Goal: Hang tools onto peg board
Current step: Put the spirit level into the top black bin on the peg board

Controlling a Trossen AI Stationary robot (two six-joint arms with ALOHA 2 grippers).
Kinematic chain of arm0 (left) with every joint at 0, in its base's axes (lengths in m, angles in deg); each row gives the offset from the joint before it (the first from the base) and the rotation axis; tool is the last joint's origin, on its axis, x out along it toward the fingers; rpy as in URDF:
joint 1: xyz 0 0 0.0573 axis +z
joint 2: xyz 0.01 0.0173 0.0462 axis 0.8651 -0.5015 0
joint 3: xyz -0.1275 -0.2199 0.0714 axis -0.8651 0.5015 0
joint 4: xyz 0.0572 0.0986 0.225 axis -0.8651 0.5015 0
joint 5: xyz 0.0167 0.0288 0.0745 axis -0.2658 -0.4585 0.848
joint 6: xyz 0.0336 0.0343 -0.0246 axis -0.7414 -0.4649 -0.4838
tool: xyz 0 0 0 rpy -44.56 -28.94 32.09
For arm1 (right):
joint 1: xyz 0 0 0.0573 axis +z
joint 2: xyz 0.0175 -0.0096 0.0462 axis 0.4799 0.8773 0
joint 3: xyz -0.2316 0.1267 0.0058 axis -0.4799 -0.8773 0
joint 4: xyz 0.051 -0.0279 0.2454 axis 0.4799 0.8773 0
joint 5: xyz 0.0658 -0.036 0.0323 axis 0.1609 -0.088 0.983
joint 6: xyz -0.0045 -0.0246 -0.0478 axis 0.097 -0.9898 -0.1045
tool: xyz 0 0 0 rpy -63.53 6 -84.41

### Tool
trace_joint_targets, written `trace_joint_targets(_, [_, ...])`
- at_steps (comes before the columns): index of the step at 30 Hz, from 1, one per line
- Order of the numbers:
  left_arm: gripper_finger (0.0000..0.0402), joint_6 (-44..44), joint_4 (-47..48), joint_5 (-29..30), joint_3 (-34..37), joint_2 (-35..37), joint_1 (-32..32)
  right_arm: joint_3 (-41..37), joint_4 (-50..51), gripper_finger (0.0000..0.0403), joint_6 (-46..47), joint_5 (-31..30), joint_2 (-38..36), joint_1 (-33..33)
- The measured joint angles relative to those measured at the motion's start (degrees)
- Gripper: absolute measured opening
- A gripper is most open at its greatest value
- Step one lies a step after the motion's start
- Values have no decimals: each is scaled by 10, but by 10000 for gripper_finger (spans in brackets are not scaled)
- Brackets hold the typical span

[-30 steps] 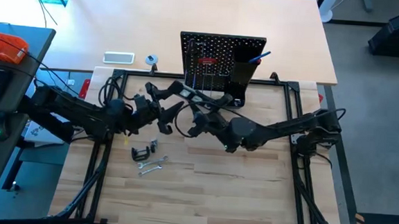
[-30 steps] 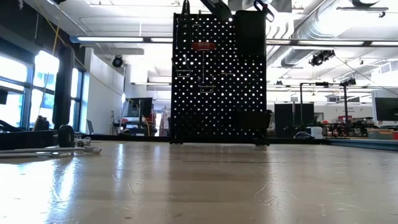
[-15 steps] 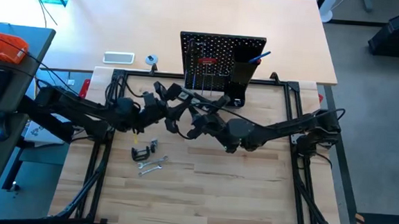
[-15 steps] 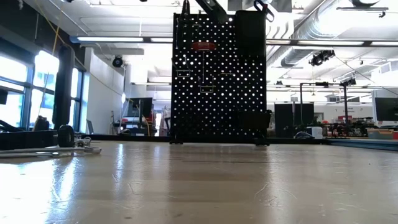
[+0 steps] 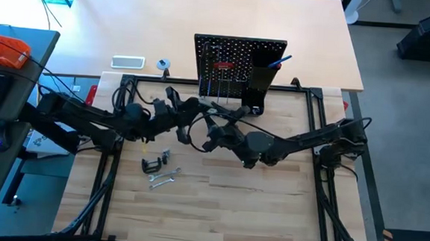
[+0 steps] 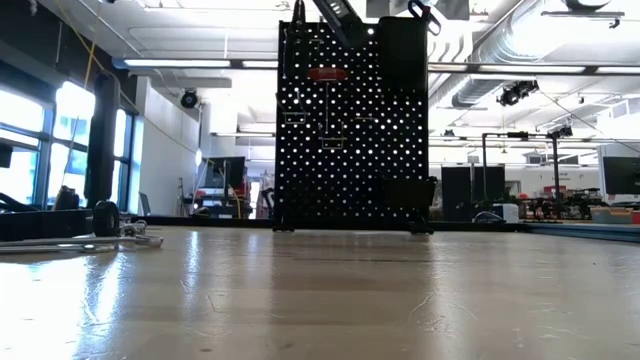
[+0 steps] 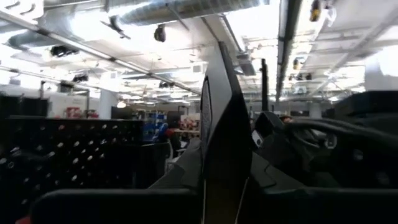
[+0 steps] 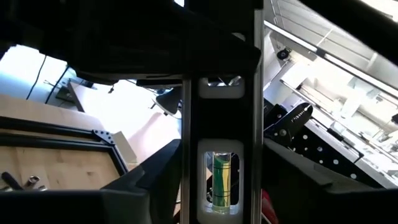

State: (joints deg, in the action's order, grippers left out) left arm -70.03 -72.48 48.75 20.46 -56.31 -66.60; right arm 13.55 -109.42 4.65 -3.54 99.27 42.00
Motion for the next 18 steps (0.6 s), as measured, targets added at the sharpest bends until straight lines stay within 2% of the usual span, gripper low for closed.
trace_joint_targets(4, [36,-18,5,-33,0,4,-3,0,-17,233,-37,-18,-1,16])
trace_joint_targets(8, [36,-33,43,-62,-2,25,-3,1,-20,245,-72,-33,-9,39])
trace_joint_targets(13, [36,-47,161,-85,-27,56,-3,5,-29,246,-84,-47,-39,63])
trace_joint_targets(18, [36,-60,316,-115,-83,71,-1,3,69,247,-14,-14,-74,79])
